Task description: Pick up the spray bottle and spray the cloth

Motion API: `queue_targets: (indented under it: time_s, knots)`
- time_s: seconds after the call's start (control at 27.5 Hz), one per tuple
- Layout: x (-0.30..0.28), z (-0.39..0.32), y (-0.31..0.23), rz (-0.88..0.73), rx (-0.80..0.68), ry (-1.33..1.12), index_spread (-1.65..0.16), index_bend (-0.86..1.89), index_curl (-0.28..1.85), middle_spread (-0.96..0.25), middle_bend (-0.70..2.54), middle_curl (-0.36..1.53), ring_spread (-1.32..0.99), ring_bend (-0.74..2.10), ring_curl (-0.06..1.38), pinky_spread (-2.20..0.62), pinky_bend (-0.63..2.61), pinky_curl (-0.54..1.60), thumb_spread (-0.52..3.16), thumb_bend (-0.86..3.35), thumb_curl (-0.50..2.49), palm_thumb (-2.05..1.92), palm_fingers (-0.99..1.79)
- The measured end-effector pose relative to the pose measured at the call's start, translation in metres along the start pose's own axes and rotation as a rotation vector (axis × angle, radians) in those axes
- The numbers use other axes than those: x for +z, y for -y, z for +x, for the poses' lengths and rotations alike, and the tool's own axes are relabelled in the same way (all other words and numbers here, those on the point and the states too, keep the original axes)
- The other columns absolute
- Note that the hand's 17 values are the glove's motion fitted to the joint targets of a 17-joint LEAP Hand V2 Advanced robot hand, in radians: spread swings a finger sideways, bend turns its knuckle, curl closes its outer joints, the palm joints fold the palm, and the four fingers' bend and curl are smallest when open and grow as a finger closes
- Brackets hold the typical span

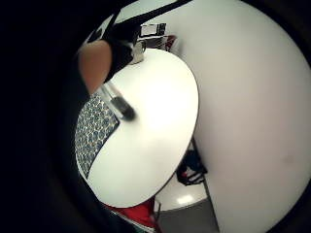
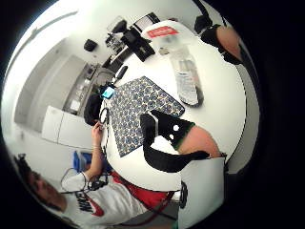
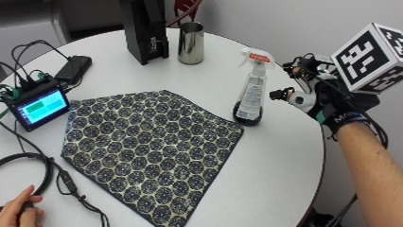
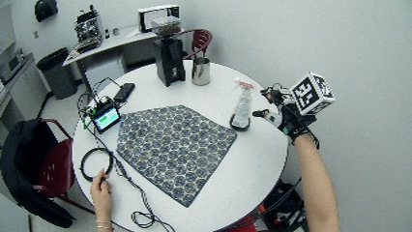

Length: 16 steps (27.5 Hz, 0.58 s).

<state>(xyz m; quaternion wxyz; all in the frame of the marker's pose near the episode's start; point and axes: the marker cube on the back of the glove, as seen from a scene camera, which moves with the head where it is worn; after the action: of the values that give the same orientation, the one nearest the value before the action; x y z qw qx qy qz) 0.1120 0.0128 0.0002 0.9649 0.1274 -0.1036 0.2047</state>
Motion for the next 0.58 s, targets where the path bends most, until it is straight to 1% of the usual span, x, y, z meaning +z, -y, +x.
queue_targets:
  time_s: [0.18, 0.36, 0.58]
  knots:
    - [0.022, 0.011, 0.004, -0.036, 0.089, 0.076, -0.35, 0.12, 0.28, -0.08, 0.4, 0.35, -0.03, 0.41, 0.32, 0.22, 0.16, 0.22, 1.01, 0.02, 0.22, 0.55, 0.76]
    - [0.052, 0.015, 0.01, -0.066, 0.16, 0.298, -0.34, -0.02, 0.22, -0.08, 0.43, 0.37, -0.03, 0.47, 0.34, 0.21, 0.22, 0.25, 0.99, -0.01, 0.24, 0.57, 0.68]
    - [0.08, 0.016, 0.007, -0.048, 0.185, 0.56, -0.34, 0.01, 0.16, -0.08, 0.44, 0.38, -0.03, 0.51, 0.36, 0.2, 0.29, 0.29, 0.95, -0.01, 0.26, 0.61, 0.63]
